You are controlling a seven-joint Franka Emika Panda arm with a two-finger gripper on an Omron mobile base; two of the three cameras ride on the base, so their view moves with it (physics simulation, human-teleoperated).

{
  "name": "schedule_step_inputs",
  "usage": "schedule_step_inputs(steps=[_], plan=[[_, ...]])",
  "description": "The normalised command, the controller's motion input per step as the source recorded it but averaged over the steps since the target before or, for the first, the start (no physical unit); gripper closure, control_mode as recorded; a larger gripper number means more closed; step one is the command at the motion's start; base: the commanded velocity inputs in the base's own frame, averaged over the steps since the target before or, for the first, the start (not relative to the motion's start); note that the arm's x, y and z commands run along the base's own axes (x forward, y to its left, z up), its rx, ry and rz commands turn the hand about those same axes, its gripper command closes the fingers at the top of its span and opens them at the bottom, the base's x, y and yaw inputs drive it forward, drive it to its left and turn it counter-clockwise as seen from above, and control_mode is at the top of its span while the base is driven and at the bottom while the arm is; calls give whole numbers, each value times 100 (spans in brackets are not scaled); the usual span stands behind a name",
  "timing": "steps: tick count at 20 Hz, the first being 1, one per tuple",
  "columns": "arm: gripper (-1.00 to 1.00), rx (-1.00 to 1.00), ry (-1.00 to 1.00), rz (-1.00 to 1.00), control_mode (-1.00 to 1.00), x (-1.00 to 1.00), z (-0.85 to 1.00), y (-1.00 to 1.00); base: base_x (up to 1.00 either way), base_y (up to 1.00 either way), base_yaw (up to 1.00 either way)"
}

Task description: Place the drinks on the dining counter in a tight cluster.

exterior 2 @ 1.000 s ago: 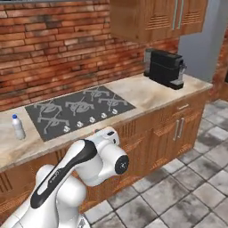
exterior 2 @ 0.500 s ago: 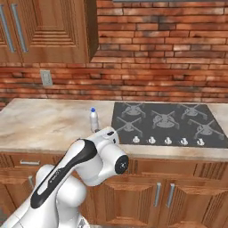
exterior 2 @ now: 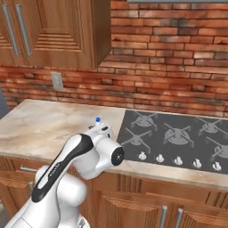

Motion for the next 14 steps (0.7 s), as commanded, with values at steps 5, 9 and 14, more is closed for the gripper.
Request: schedule_step_inputs(steps=[5, 9, 14], plan=[[-100, 0, 0, 0, 100, 0, 0, 0, 51, -23, 2], [-100, 0, 0, 0, 100, 0, 0, 0, 6, -17, 0], [-100, 0, 0, 0, 100, 0, 0, 0, 0, -19, 0]])
